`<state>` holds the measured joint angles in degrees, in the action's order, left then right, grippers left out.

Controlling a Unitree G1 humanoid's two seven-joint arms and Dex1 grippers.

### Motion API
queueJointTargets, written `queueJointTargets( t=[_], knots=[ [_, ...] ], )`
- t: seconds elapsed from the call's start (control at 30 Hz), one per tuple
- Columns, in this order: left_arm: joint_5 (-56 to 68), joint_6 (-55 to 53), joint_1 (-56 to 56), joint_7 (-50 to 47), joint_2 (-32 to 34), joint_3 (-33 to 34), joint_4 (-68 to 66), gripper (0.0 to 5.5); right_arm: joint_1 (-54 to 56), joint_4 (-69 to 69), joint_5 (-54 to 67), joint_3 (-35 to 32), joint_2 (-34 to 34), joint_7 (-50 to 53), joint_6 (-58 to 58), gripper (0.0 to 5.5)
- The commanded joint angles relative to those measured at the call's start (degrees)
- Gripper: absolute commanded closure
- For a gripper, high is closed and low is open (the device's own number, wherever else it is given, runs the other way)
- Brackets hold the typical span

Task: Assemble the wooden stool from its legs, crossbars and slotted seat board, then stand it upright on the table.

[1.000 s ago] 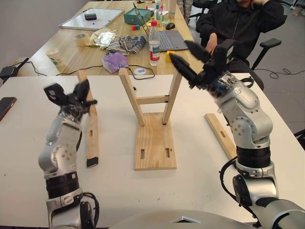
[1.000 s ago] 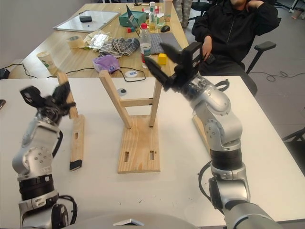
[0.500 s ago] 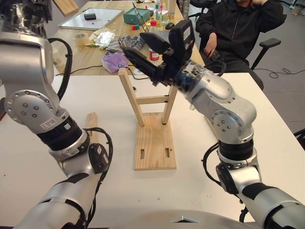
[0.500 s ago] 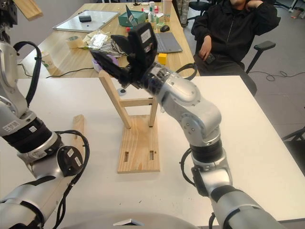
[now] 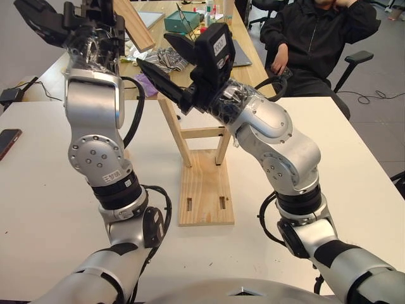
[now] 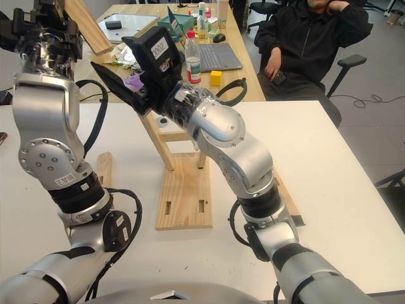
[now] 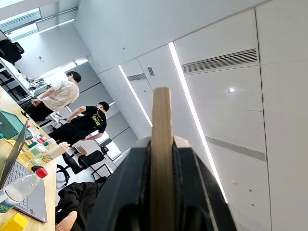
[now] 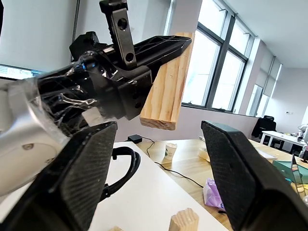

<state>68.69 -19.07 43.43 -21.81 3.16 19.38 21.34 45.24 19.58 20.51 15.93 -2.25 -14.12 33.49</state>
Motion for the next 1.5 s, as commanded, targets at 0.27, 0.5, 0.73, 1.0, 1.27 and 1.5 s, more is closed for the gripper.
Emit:
queueJointTargets(
  t=[0.27,0.5,0.73,1.0,1.27,1.5],
  knots=[
    [-3.7,1.0,-2.4,1.7,-2.4,-3.7,2.1,5.13,2.6,-5.2,-4.8,-1.2,2.7,0.9,-1.2,2.27],
    [-9.7,-0.6,-5.5,5.1,0.5,-6.9,4.4,5.13,3.5,-6.4,-5.4,-3.3,2.8,1.6,-0.6,2.27],
    [-15.4,-5.4,-8.2,12.8,8.7,-9.9,8.8,5.13,3.7,-8.2,-4.2,-6.8,2.0,1.4,1.2,2.27],
    [-10.7,-11.7,-10.4,16.1,14.0,-8.1,11.4,5.13,4.2,-9.8,-5.2,-8.4,0.7,0.6,0.5,2.27],
    [-9.0,-11.8,-11.1,16.1,13.5,-7.0,11.2,5.13,4.8,-11.3,-6.1,-9.5,-0.2,0.2,-0.8,2.27],
    [-5.9,-9.6,-5.3,13.5,15.8,0.1,8.0,5.13,1.1,-7.7,-6.8,-3.9,-2.0,-5.9,-0.4,2.27]
  ],
)
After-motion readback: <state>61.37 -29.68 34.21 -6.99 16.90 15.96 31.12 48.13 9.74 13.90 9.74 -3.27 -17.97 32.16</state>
